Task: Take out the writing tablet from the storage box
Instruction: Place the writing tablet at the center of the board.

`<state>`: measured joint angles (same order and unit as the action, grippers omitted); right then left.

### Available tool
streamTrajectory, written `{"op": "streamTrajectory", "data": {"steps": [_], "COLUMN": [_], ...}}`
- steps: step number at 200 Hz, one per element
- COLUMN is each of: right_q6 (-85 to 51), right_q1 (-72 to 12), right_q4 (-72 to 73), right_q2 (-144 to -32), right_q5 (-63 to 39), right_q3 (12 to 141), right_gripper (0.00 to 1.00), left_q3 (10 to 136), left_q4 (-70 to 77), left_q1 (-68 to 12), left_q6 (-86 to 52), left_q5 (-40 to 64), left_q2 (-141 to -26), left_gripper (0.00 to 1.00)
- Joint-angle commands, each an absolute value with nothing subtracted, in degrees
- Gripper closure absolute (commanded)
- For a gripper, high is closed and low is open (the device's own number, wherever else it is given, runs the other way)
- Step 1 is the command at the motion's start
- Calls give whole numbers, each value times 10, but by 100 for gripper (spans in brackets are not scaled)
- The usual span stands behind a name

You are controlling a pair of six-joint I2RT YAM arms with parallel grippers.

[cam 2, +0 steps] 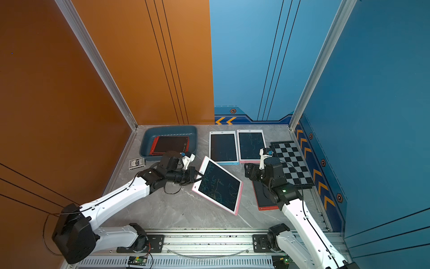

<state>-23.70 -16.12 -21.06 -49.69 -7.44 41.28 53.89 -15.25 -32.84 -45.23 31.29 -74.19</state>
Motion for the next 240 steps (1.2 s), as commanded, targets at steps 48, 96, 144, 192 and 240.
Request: {"op": "streamTrajectory", "data": {"steps": [48,96,144,192,240], "right_q6": [-217,-219,-230,-229,-230], "right_q1": [-160,-160,-161,-160,-160], "right_q4": [-223,-210,-191,-185,-182], "right_q2": [-514,-540,-551,-558,-559], "right_q5": [-99,-91,-93,-90,-93], "right_q3": [407,410,401,399,395], "right_gripper": [19,20,20,20,20], "left_q3": [546,415,309,275,259], "left_q4": [-175,-13,115,143,150], "left_q1": [-313,-365,-403,-441,-459], "left_q6": [-429,-550,-645,-696,-725], "left_q5": [334,265,149,113,106], "left_q2": [-768,-746,-748,-791,-810], "left_gripper": [100,100,100,100,89]}}
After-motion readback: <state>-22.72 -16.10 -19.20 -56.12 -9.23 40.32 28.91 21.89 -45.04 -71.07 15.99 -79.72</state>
